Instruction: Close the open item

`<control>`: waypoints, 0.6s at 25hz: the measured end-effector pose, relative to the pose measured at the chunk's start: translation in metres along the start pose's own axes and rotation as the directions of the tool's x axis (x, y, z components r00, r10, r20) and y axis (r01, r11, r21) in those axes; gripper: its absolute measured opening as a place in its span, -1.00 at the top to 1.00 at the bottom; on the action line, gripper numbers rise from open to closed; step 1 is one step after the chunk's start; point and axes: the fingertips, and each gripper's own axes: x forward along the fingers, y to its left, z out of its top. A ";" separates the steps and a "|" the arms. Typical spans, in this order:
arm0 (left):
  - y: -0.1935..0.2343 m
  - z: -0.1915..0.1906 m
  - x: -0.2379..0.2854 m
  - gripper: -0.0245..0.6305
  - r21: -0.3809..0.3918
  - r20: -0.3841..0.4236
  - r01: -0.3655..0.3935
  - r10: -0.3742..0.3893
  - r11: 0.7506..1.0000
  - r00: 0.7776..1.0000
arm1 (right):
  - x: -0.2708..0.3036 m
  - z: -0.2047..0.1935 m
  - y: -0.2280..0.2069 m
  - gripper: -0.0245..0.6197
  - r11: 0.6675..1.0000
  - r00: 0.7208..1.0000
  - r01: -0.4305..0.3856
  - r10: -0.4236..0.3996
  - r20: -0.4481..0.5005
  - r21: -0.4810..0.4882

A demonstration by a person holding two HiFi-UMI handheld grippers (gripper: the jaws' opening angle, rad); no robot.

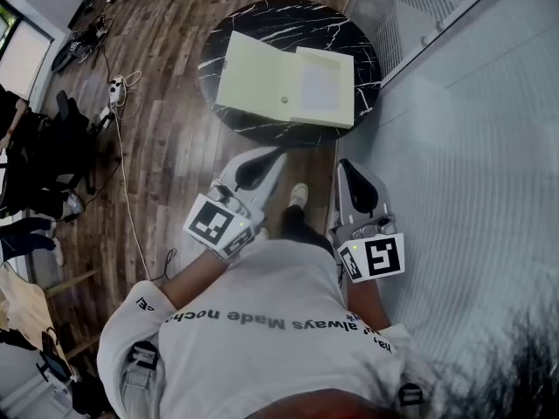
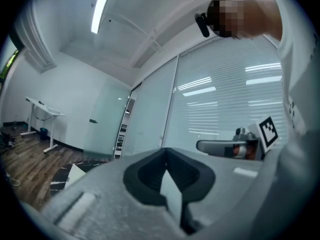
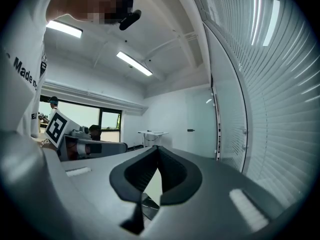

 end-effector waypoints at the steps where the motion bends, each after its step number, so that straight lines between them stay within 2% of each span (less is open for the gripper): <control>1: 0.003 -0.001 0.015 0.92 -0.001 -0.001 0.002 -0.002 1.000 1.000 | 0.006 -0.001 -0.014 0.92 1.000 1.000 0.001 -0.001 -0.002 0.000; 8: 0.031 -0.003 0.111 0.92 -0.004 -0.013 0.009 -0.009 1.000 1.000 | 0.049 -0.001 -0.100 0.92 1.000 1.000 0.002 -0.002 -0.012 0.006; 15: 0.056 0.002 0.177 0.92 0.014 -0.021 -0.021 0.022 1.000 1.000 | 0.086 0.004 -0.165 0.92 1.000 1.000 -0.023 0.023 0.003 0.012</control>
